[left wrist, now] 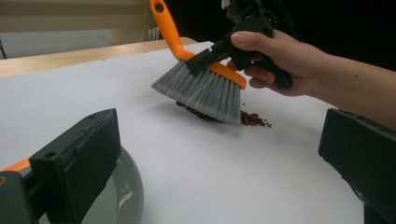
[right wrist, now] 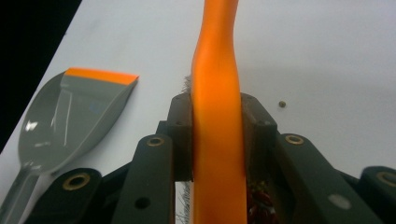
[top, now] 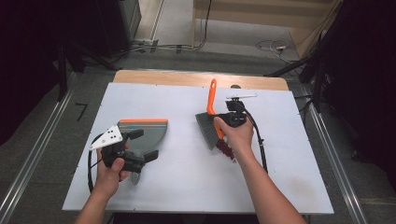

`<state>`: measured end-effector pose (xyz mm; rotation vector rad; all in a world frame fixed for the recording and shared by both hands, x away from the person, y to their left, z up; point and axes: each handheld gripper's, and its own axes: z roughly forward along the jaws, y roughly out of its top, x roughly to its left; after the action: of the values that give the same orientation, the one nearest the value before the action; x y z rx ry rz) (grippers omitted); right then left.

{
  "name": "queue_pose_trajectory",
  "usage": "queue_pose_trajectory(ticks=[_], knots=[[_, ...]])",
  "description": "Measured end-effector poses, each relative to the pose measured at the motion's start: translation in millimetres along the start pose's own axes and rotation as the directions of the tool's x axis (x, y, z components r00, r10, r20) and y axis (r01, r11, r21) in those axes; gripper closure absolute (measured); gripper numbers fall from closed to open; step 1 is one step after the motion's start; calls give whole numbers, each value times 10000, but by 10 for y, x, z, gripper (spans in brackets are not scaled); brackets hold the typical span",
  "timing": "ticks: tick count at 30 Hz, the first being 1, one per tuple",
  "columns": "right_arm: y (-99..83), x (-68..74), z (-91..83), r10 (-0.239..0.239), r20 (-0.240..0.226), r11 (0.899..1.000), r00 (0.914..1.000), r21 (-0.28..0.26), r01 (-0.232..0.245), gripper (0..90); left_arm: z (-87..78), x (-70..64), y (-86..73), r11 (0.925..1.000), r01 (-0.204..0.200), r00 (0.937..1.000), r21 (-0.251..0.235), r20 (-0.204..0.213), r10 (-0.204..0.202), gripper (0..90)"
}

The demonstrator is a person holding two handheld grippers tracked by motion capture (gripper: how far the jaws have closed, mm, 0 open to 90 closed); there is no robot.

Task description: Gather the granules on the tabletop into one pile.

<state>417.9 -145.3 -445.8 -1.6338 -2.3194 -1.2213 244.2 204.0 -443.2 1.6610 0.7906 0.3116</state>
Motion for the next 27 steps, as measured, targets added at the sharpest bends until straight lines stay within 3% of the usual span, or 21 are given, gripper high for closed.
queue_pose_trajectory(ticks=[2, 6, 12, 22, 27], knots=[[-10, -25, 69, 223, 175, 9997, 9996, -35, -223, 679, -4, 2, -1, 10000, 8, 10000, 4, 3, -8, 0], [-64, -79, 147, 289, 975, 9996, 9948, -100, -280, 678, 1, 3, -9, 10000, 8, 10000, 20, 11, -8, 0], [-142, -245, 57, 846, 1252, 9958, 9885, -448, -795, 673, 23, -8, -15, 10000, 1, 10000, 79, 5, -1, 0], [-229, -466, -109, 1426, 1340, 9879, 9807, -809, -1326, 671, 48, -23, -17, 9999, 9, 10000, 125, 41, -9, 0], [-229, -460, -136, 1613, 661, 9820, 9847, -1101, -1535, 678, 39, -16, -11, 9999, 3, 10000, 123, 43, -4, 0]])
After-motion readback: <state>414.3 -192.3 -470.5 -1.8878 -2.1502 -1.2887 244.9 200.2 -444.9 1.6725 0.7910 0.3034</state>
